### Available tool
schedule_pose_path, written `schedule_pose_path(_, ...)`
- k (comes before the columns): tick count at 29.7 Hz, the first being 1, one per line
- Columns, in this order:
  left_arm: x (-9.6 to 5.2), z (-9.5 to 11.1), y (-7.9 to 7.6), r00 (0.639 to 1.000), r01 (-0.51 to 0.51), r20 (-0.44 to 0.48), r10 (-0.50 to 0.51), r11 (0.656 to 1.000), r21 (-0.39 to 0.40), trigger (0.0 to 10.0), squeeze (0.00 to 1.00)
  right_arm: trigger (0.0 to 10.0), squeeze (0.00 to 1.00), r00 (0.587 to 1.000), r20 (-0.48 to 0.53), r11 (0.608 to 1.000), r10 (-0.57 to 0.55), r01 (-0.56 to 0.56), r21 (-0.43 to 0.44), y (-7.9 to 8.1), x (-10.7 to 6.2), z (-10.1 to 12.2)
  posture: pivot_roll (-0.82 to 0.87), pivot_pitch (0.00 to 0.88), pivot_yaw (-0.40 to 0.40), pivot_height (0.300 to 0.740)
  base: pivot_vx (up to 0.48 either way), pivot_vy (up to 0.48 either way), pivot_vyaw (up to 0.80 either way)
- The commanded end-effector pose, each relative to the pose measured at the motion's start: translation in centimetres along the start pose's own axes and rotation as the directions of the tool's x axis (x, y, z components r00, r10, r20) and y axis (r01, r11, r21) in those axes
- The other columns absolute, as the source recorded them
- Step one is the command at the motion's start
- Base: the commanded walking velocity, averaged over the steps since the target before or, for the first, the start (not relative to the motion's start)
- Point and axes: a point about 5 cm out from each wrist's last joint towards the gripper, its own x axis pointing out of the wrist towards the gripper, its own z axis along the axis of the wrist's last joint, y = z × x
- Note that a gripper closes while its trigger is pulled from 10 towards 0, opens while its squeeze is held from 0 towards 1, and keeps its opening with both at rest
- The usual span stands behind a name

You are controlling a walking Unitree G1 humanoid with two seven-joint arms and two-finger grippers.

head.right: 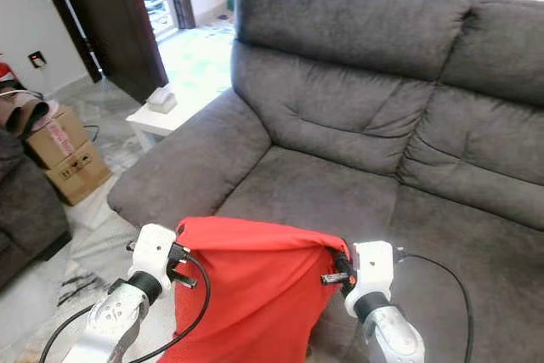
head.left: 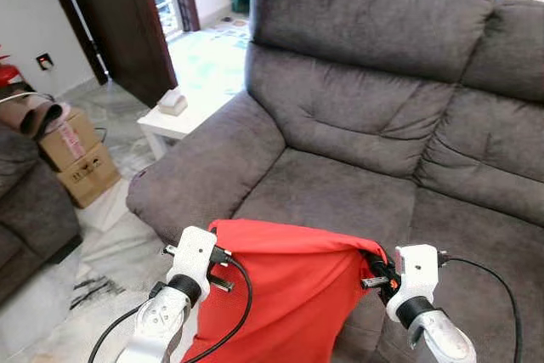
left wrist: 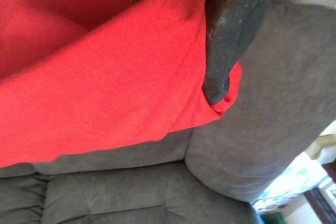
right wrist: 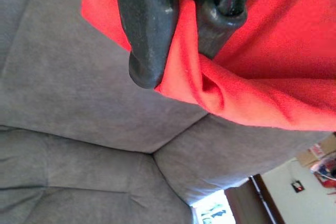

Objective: Move the pillow to the sofa from floor

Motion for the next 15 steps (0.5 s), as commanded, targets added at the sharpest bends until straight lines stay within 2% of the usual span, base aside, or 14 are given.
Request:
schedule_pose_path(1,0.33,2.07,0.67,0.995,-0.024,0.095,0.024,1.0,0.006,10.0,0.0,10.0,0.0,0.998,0.055,1.0,-0.029,0.029,-0.008,-0.58,-0.02,1.03,-0.04,0.088,0.038,0.74,0.0,0.0,-0.8)
schedule_pose_path(2,0.4,2.09,0.49,0.995,-0.006,0.096,0.008,1.0,-0.018,10.0,0.0,10.0,0.0,0.998,0.05,0.998,-0.044,0.046,-0.04,-0.74,0.08,0.98,-0.03,0.093,0.035,0.74,0.0,0.0,-0.79)
schedule_pose_path(15,0.24,2.15,0.61,0.995,-0.001,0.097,0.002,1.0,-0.009,10.0,0.0,10.0,0.0,0.997,0.058,0.997,-0.053,0.056,-0.054,-0.84,0.68,1.36,-0.03,0.102,0.033,0.74,0.0,0.0,-0.8)
